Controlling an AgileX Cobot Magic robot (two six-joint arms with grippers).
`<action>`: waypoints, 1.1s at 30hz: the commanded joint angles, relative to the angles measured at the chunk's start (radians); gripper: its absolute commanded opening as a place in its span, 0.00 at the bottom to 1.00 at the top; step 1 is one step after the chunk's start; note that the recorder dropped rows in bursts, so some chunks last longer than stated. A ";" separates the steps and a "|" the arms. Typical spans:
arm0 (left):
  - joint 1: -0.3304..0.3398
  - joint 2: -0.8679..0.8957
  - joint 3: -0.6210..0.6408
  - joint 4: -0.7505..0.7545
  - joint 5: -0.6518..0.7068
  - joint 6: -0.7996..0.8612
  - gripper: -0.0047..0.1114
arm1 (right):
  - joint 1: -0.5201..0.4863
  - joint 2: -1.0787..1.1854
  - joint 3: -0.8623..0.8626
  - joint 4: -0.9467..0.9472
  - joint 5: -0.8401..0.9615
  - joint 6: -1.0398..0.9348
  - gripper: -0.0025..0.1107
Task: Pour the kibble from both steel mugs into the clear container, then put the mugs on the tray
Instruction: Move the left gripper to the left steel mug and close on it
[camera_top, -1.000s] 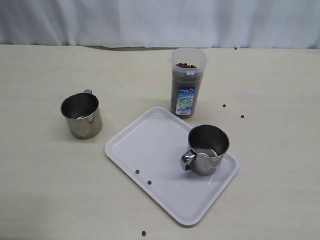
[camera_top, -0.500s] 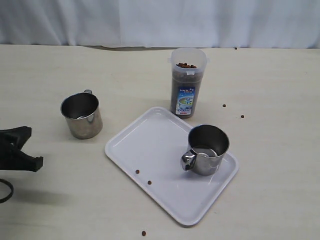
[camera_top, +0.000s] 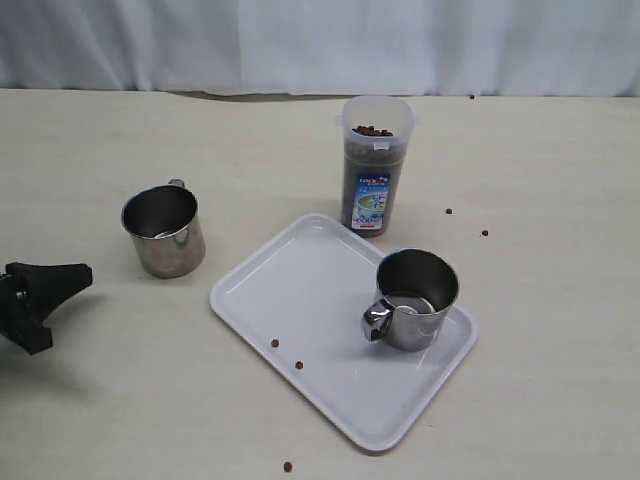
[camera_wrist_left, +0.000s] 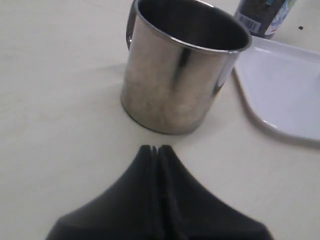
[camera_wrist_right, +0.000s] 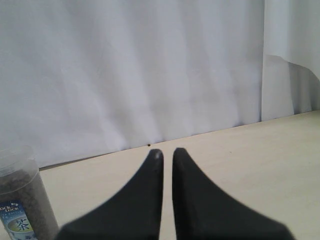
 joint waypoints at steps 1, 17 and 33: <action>-0.026 0.009 -0.009 0.036 -0.016 0.076 0.07 | 0.003 -0.003 0.003 0.004 0.006 -0.007 0.07; -0.204 0.014 -0.070 -0.207 -0.016 0.113 0.71 | 0.003 -0.003 0.003 0.004 0.006 -0.007 0.07; -0.337 0.043 -0.137 -0.337 -0.016 0.115 0.71 | 0.003 -0.003 0.003 0.004 0.006 -0.007 0.07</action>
